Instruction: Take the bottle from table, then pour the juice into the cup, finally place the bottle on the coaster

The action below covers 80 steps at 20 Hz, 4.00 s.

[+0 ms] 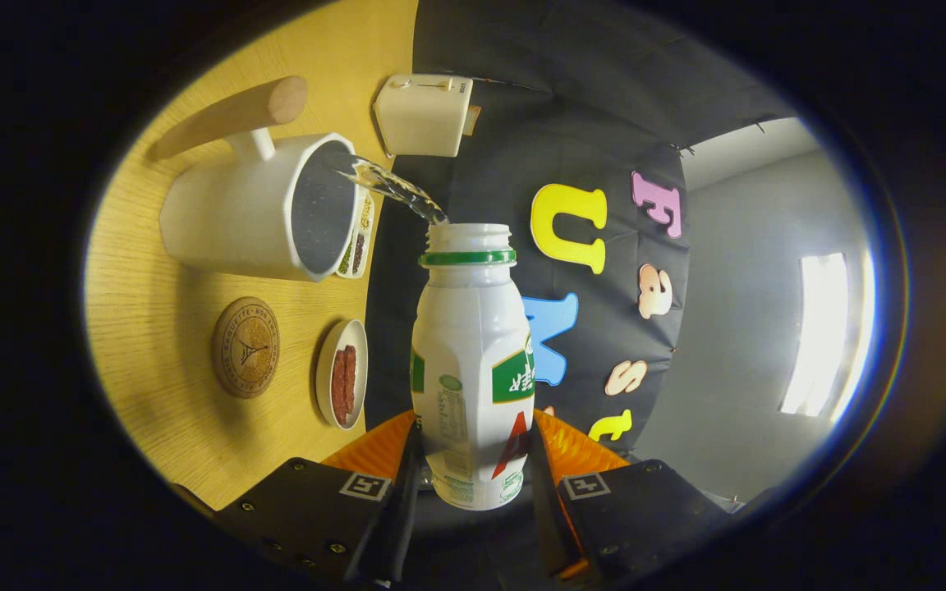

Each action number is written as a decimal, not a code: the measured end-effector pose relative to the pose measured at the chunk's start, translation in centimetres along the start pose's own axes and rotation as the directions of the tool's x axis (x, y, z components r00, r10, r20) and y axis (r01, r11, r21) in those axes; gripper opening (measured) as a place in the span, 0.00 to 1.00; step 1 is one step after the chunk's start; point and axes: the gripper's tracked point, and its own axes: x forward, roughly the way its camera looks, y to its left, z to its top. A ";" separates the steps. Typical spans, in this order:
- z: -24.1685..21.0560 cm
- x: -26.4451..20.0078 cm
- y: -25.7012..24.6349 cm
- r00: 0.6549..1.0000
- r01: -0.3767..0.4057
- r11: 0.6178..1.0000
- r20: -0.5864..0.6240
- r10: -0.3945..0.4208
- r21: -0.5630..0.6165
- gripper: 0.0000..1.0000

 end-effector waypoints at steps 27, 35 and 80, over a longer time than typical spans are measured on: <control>-0.3 0.2 -2.0 0.999 0.031 0.997 0.012 -0.030 -0.074 0.61; -0.1 0.4 -2.2 0.999 0.038 0.993 0.019 -0.036 -0.114 0.61; 2.7 0.6 -3.2 0.990 0.132 0.927 0.100 -0.103 -0.352 0.62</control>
